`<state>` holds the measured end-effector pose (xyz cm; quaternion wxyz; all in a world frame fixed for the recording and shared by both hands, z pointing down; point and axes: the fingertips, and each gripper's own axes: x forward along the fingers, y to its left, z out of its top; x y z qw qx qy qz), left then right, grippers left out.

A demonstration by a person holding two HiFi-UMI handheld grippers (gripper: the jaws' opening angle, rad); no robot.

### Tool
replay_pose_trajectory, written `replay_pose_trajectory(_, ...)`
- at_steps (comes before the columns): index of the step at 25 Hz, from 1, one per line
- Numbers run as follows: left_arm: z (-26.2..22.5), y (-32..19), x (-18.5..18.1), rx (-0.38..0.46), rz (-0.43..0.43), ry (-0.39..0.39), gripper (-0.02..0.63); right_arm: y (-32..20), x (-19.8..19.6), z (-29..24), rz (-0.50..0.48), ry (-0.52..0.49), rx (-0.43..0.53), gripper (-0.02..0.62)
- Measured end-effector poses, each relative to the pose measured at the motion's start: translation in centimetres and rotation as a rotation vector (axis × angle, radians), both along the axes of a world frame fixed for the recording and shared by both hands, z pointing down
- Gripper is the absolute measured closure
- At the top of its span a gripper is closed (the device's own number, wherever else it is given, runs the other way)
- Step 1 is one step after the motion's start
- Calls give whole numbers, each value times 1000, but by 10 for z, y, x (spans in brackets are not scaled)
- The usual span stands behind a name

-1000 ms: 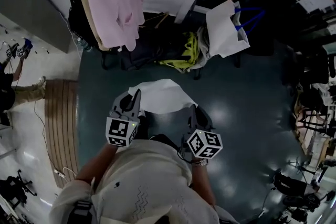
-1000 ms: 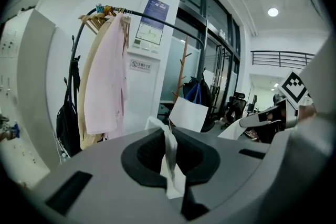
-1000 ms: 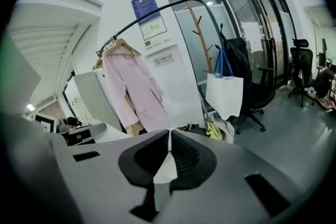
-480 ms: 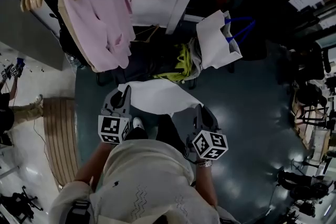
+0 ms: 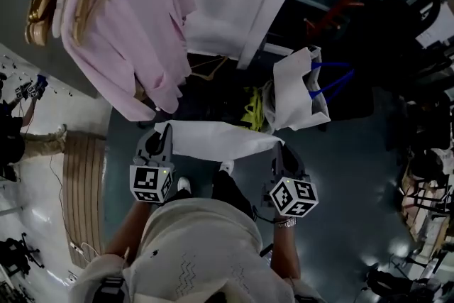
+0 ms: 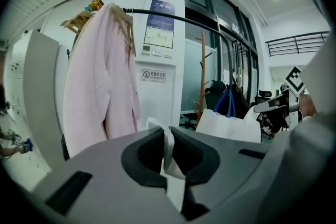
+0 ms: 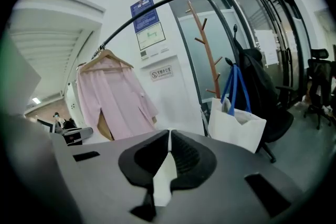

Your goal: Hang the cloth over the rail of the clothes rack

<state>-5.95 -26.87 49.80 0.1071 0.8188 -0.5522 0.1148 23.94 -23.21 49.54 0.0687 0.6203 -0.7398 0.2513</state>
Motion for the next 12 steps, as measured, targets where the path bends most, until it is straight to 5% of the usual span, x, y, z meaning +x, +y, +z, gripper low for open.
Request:
replay_pose_trajectory(7,-74,-59,33,149,-89,19,586,-87,48,-82,-128,-25,159,571)
replay_pose_trajectory(12,-169,-92,40,395,-83,-131,586,-139,60,-172,-257,79,329,571)
